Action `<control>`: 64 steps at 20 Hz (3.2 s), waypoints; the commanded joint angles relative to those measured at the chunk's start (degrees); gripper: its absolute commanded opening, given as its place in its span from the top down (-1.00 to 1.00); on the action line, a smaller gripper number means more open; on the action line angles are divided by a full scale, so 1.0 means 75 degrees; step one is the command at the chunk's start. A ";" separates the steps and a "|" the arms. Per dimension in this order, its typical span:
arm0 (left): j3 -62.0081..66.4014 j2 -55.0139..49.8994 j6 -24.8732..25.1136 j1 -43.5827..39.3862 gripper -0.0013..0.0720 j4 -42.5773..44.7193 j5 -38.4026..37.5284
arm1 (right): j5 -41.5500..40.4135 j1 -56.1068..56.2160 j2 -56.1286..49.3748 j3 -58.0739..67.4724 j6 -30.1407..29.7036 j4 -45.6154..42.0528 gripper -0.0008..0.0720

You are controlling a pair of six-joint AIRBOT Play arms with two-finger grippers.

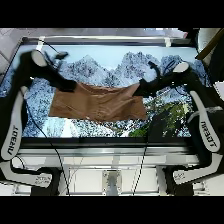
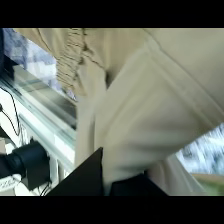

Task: Fold the clothes and pants, and hang the long-sleeved shirts on hangers.

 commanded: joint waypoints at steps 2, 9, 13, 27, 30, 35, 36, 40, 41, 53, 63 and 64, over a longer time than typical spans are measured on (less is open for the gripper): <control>-0.1209 -0.0592 0.0184 -0.1673 0.93 -0.1539 0.1629 | 0.0691 -0.0230 0.0536 0.0166 0.0860 -0.0207 0.89; -0.1207 -0.1594 0.0029 -0.3110 0.93 -0.1582 0.3450 | -0.0901 0.0933 0.0495 0.1425 0.1209 -0.0003 0.89; -0.1207 -0.1055 0.0038 -0.2151 0.93 -0.1550 0.2777 | -0.1912 0.1964 0.0192 0.1559 0.1341 -0.0393 0.89; -0.1215 0.2585 0.0187 0.2334 0.93 -0.0003 0.1049 | -0.8606 0.5898 -0.3316 0.3672 0.1349 0.0898 -0.29; -0.1233 0.2565 0.0356 0.2328 0.93 -0.0009 0.1020 | -0.7740 0.5677 -0.3346 0.4345 0.0358 0.0778 -0.29; -0.1233 0.2565 0.0356 0.2331 0.93 -0.0006 0.1020 | -0.3713 0.3701 -0.2457 0.4473 0.0522 -0.1081 -0.23; -0.1233 0.2565 0.0356 0.2331 0.93 -0.0006 0.1020 | -0.2433 0.3191 -0.2308 0.4450 0.0790 -0.1696 -0.23; -0.1233 0.2565 0.0353 0.2331 0.93 -0.0006 0.1020 | -0.0644 0.1993 -0.1842 0.2769 0.1003 -0.2949 -0.31; -0.1233 0.2565 0.0353 0.2331 0.93 -0.0006 0.1017 | -0.1183 0.1909 -0.1839 0.2162 0.1169 -0.2646 -0.54; -0.1233 0.2565 0.0350 0.2331 0.93 -0.0012 0.0793 | -0.4701 0.2591 -0.3281 0.0076 -0.0224 0.3191 -0.87; -0.1233 0.2565 0.0350 0.2331 0.93 -0.0009 0.0731 | -0.3882 0.3328 -0.3343 0.1495 -0.0286 0.2914 0.89; -0.1233 0.2565 0.0353 0.2331 0.93 -0.0009 0.0729 | -0.3657 0.3092 -0.3287 0.1740 -0.0268 0.2623 0.89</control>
